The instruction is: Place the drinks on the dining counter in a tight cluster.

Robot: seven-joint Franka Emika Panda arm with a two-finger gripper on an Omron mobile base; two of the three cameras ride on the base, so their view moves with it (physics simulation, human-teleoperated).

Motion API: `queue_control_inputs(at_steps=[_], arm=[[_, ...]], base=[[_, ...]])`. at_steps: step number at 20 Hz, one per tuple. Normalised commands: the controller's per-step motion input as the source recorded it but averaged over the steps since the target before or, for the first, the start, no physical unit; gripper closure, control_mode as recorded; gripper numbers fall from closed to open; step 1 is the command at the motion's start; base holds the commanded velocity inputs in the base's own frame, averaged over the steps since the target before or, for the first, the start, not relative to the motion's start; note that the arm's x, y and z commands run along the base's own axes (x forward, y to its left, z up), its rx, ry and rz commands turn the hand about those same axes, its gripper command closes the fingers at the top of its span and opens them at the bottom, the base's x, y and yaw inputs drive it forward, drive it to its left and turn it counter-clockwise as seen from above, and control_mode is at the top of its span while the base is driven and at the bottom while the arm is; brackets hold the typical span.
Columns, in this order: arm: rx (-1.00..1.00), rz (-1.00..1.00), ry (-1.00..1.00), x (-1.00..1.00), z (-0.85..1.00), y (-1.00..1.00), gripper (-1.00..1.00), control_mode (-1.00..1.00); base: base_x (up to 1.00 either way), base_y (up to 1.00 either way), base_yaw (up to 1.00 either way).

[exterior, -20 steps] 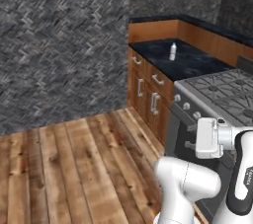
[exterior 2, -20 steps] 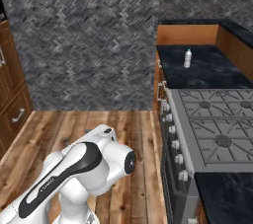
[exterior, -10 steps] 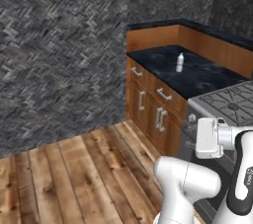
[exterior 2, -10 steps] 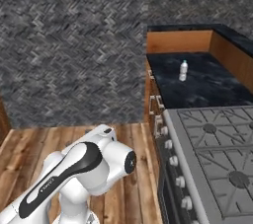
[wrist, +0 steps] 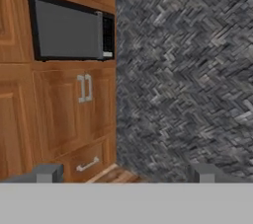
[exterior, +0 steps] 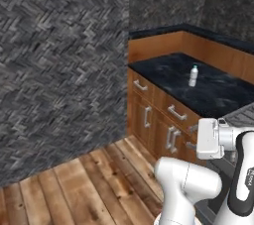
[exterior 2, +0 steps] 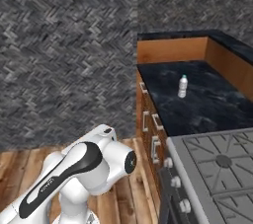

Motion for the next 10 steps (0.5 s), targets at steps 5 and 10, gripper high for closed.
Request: queue_control_inputs(at_steps=[5, 10], arm=[[0.0, 0.0, 0.0, 0.0, 0.0, 0.0, -1.0, 1.0], [0.0, 0.0, 0.0, 0.0, 0.0, 0.0, -1.0, 1.0]], base=[[0.78, 0.38, -0.25], [0.72, 0.39, -0.38]])
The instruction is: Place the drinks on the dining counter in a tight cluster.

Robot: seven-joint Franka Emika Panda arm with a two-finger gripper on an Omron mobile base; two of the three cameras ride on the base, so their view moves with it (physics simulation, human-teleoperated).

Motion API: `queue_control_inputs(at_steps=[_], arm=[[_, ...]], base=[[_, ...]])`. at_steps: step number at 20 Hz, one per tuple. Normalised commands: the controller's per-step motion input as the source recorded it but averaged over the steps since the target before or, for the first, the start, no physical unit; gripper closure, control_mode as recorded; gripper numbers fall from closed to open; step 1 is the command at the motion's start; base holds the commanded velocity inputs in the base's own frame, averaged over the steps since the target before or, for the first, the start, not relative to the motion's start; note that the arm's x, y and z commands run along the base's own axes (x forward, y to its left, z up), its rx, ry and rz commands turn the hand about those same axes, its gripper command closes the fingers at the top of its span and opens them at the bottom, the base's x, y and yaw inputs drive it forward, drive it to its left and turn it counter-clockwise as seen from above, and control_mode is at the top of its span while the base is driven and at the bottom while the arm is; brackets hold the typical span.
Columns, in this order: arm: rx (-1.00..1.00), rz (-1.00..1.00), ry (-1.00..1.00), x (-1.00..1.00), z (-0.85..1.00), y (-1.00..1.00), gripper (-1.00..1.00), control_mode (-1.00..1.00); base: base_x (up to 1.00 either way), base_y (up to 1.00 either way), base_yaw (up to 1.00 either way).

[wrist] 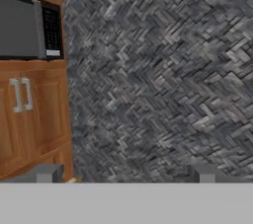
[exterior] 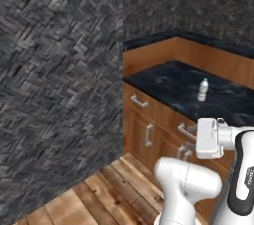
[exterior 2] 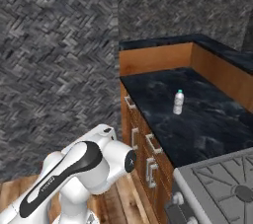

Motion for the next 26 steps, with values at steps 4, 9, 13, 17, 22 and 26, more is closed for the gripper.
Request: queue_control_inputs(at_steps=[4, 9, 13, 17, 22, 26], arm=[[0.0, 0.0, 0.0, 0.0, 0.0, 0.0, -1.0, 1.0], [0.0, 0.0, 0.0, 0.0, 0.0, 0.0, -1.0, 1.0], [0.0, 0.0, 0.0, 0.0, 0.0, 0.0, -1.0, 1.0], [0.0, 0.0, 0.0, 0.0, 0.0, 0.0, -1.0, 1.0], [0.0, 0.0, 0.0, 0.0, 0.0, 0.0, -1.0, 1.0], [0.0, 0.0, 0.0, 0.0, 0.0, 0.0, -1.0, 1.0]], base=[[0.69, 0.38, -0.43], [0.64, 0.38, -0.48], [0.56, 0.35, -0.57], [0.47, 0.33, -0.66], [0.47, 0.33, -0.65], [0.55, 0.41, -0.49]])
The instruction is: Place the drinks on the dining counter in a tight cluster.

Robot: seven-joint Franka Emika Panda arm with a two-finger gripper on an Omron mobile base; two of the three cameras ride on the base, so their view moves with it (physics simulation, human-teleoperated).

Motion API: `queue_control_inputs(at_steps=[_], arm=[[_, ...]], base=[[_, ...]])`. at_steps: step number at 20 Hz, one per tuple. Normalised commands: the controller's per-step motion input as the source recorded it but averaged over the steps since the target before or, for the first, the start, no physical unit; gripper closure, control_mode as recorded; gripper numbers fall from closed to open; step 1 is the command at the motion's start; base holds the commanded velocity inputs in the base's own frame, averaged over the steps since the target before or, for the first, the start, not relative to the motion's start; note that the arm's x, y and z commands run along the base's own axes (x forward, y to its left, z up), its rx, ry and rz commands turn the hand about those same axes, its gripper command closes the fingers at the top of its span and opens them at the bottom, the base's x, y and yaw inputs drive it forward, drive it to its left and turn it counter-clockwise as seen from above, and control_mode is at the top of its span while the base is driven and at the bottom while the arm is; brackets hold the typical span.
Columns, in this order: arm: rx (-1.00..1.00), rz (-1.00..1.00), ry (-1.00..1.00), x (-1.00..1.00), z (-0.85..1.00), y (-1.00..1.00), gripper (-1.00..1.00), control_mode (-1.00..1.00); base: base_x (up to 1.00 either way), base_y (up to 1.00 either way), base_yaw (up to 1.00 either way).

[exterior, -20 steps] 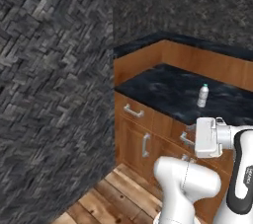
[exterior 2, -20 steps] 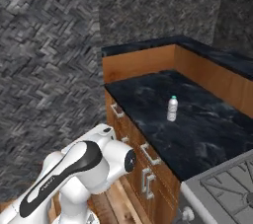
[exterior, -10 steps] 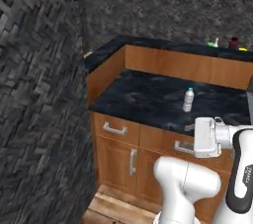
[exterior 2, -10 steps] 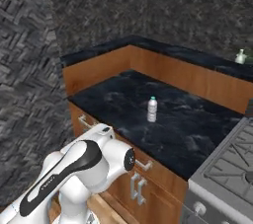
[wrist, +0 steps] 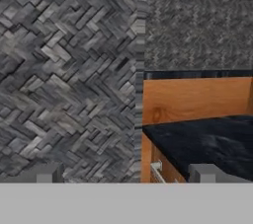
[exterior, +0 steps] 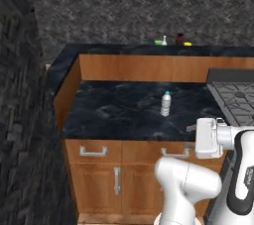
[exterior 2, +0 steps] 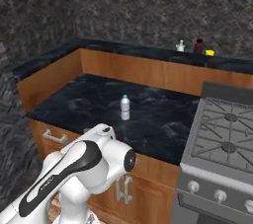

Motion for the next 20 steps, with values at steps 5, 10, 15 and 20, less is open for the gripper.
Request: queue_control_inputs(at_steps=[5, 10, 15, 20], arm=[[0.0, 0.0, 0.0, 0.0, 0.0, 0.0, -1.0, 1.0], [0.0, 0.0, 0.0, 0.0, 0.0, 0.0, -1.0, 1.0], [0.0, 0.0, 0.0, 0.0, 0.0, 0.0, -1.0, 1.0], [0.0, 0.0, 0.0, 0.0, 0.0, 0.0, -1.0, 1.0]], base=[[0.65, 0.39, -0.46], [0.66, 0.38, -0.41], [0.45, 0.39, -0.28], [0.08, 0.1, -0.03]])
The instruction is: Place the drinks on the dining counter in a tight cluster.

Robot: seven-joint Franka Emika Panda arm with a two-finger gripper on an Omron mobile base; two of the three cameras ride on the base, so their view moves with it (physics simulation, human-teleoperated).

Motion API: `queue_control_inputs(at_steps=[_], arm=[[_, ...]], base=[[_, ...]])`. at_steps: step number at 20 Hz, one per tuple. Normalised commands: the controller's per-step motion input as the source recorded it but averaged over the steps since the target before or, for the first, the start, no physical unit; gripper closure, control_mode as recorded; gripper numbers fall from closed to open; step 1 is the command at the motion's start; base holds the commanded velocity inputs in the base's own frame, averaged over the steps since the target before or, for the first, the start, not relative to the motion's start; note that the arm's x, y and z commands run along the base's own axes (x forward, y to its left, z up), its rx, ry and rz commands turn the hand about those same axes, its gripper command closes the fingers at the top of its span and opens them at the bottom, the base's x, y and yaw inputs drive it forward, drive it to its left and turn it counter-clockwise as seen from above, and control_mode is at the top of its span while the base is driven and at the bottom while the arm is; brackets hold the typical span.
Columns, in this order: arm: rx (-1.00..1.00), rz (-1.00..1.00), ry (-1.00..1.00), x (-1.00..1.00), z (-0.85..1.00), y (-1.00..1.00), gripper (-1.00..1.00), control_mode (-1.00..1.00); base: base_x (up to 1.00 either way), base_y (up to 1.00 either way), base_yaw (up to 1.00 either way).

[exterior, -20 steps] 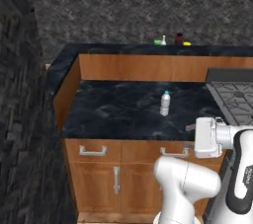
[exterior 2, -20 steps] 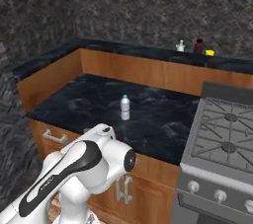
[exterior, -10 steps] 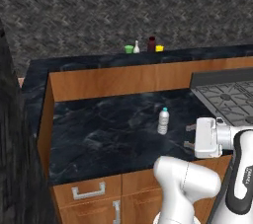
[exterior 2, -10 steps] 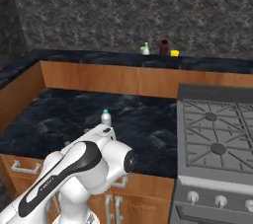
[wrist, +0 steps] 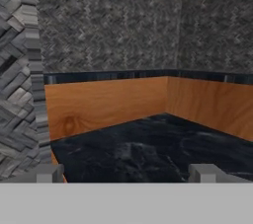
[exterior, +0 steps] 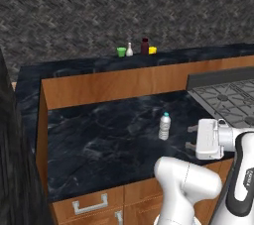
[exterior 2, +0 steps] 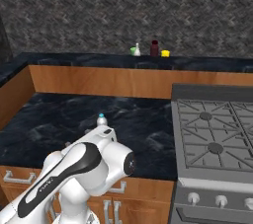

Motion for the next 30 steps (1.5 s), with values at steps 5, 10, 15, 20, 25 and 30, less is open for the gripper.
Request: queue_control_inputs(at_steps=[5, 10, 15, 20, 25, 30], arm=[[0.0, 0.0, 0.0, 0.0, 0.0, 0.0, -1.0, 1.0], [0.0, 0.0, 0.0, 0.0, 0.0, 0.0, -1.0, 1.0], [0.0, 0.0, 0.0, 0.0, 0.0, 0.0, -1.0, 1.0], [-0.01, 0.07, 0.0, 0.13, 0.0, -0.09, -1.0, -1.0], [0.0, 0.22, 0.0, 0.24, 0.0, -0.33, -1.0, -1.0], [0.0, 0.06, 0.02, 0.23, -0.01, -0.34, -1.0, -1.0]], base=[[0.0, 0.0, 0.0], [0.0, 0.0, 0.0], [0.0, 0.0, 0.03], [0.03, -0.02, 0.04], [0.0, 0.0, 0.0], [0.0, 0.0, 0.0]])
